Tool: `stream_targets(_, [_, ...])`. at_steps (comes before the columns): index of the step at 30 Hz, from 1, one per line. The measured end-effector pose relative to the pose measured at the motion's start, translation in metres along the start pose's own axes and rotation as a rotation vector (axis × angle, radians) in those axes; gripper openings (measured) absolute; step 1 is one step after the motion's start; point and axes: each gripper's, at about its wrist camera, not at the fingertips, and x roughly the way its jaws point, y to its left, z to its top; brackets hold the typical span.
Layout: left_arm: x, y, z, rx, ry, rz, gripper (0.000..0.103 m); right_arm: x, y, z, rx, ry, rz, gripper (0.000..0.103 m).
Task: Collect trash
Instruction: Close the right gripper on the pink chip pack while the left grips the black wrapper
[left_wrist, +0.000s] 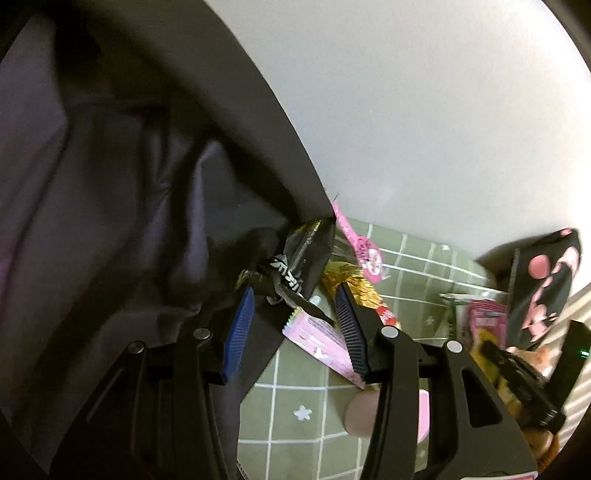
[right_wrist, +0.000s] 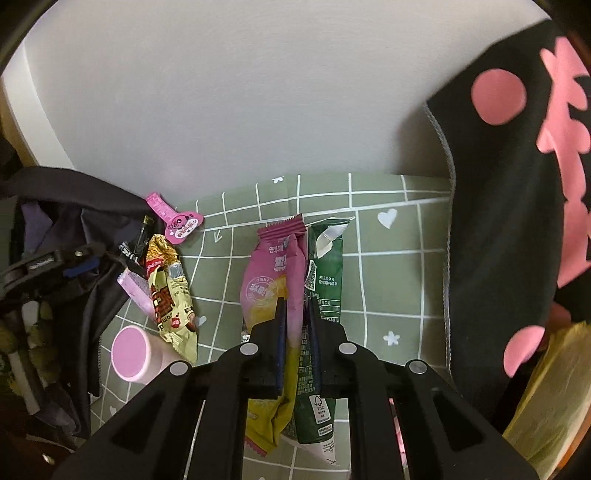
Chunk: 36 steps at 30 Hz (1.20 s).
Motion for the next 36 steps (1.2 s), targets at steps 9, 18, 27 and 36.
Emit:
stream_targets(9, [0.046,-0.004,0.009,0.007,0.087,0.134,0.039,-0.016,0.006,-0.016,0.029,-0.014,0.031,0.012])
stream_targets(18, [0.01,-0.023,0.006,0.1,0.05,0.018,0.003,-0.029,0.0,-0.041,0.077,-0.01,0.048,0.012])
stream_targets(27, [-0.034,-0.038,0.003,0.157,-0.026,-0.055,0.003,-0.033,0.0,-0.06,0.084,-0.016,0.039,0.013])
stream_targets(36, [-0.012,-0.024,-0.008,0.148,0.03,-0.023,0.02,-0.028,-0.009,-0.074,0.119,0.0,-0.008,0.03])
